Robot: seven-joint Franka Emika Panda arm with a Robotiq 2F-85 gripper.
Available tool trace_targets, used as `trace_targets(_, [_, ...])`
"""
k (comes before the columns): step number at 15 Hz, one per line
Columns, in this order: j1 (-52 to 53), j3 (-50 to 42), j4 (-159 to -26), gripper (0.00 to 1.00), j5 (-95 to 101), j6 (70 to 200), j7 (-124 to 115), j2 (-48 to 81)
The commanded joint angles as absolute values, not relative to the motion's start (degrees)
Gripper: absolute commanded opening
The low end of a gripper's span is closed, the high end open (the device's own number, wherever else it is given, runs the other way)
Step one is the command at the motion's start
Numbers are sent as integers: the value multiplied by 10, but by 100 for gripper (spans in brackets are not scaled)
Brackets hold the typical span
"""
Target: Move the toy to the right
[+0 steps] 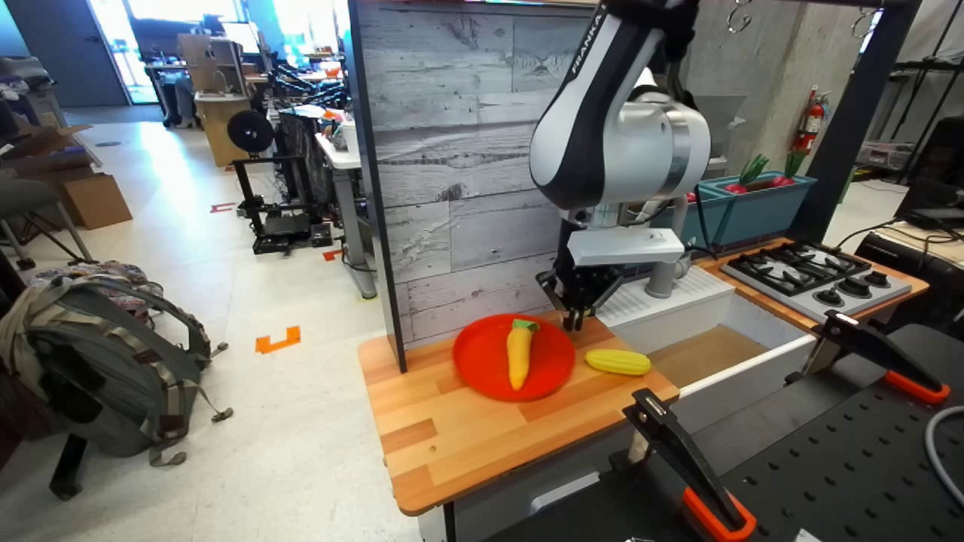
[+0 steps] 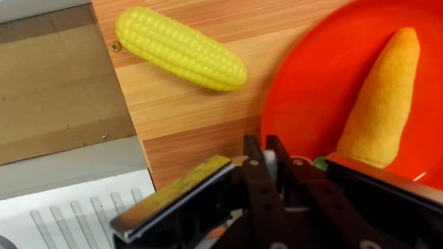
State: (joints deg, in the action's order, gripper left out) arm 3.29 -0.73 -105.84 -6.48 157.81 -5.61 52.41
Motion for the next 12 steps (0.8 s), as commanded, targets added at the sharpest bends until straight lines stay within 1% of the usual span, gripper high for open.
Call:
trace_targets(1, [65,-42,-1074,3,-56,1609,-112,526])
trace_targets(7, [88,-74,-1070,3,-56,1599,-172,535])
trace_targets(12, [87,-73,-1049,3,-53,1582,-175,552])
